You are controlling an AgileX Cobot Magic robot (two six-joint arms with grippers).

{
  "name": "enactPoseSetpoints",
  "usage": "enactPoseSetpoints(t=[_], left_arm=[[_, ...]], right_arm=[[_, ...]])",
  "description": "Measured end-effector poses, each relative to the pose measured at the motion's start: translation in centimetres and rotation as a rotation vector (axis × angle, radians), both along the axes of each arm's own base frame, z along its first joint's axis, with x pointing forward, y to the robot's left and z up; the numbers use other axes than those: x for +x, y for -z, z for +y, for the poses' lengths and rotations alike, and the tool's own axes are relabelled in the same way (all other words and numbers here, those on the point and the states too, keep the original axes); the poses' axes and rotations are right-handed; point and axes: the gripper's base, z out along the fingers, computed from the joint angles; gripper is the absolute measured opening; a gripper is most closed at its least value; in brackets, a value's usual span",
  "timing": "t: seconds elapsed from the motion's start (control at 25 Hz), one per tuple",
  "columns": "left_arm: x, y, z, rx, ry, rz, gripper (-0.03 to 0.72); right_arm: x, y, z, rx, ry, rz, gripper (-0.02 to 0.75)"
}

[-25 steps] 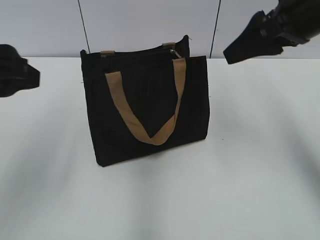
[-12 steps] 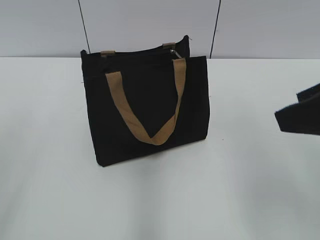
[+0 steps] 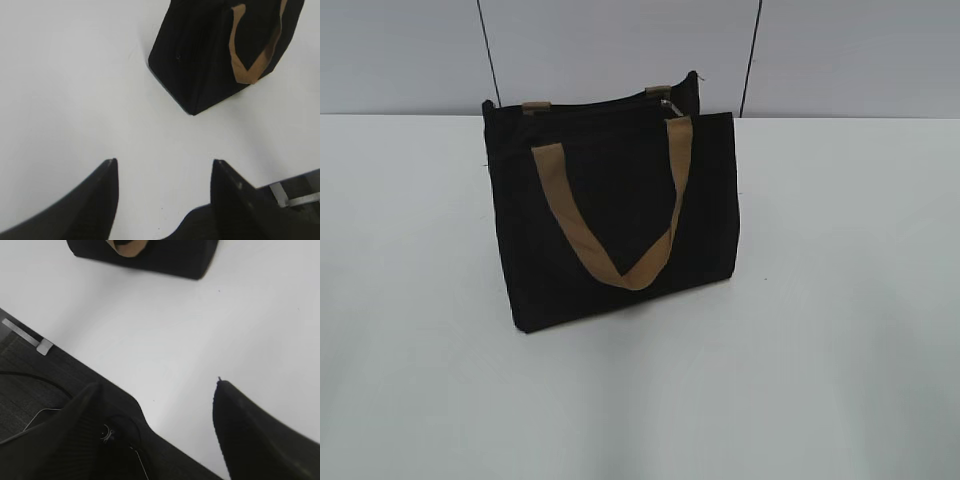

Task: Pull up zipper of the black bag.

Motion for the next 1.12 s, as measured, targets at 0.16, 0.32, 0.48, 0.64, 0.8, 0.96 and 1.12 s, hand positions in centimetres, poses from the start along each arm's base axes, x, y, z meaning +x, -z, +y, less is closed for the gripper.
enactPoseSetpoints(t=[0.16,0.32,0.48,0.64,0.8,0.96,1.12], left_arm=[[-1.2,0.8,0.6,0.014,0.06,-0.04,0.439],[-1.7,2.2,0.8,0.029,0.089,-0.049,0.439],[-1.6,2.9,0.5,0.012,0.106,-0.054,0.439],[-1.5,2.9,0.4,0.008,0.105,-0.061,0.439],[-1.5,2.9,0.4,0.008,0.104,-0.061,0.439],[-1.5,2.9,0.4,0.008,0.104,-0.061,0.431],[-1.6,2.9,0.4,0.008,0.102,-0.061,0.417]], right_arm=[[-2.5,1.8,-0.8,-0.004,0.069,-0.02,0.516],[-4.1,3.5,-1.8,-0.036,0.154,-0.059,0.516],[-4.9,3.8,-2.6,-0.052,0.241,-0.097,0.516],[-5.0,3.9,-2.8,-0.05,0.263,-0.1,0.516],[-5.0,3.9,-2.8,-0.049,0.264,-0.099,0.516],[-5.0,3.9,-2.8,-0.048,0.265,-0.098,0.516],[-5.0,3.9,-2.8,-0.047,0.264,-0.097,0.516]])
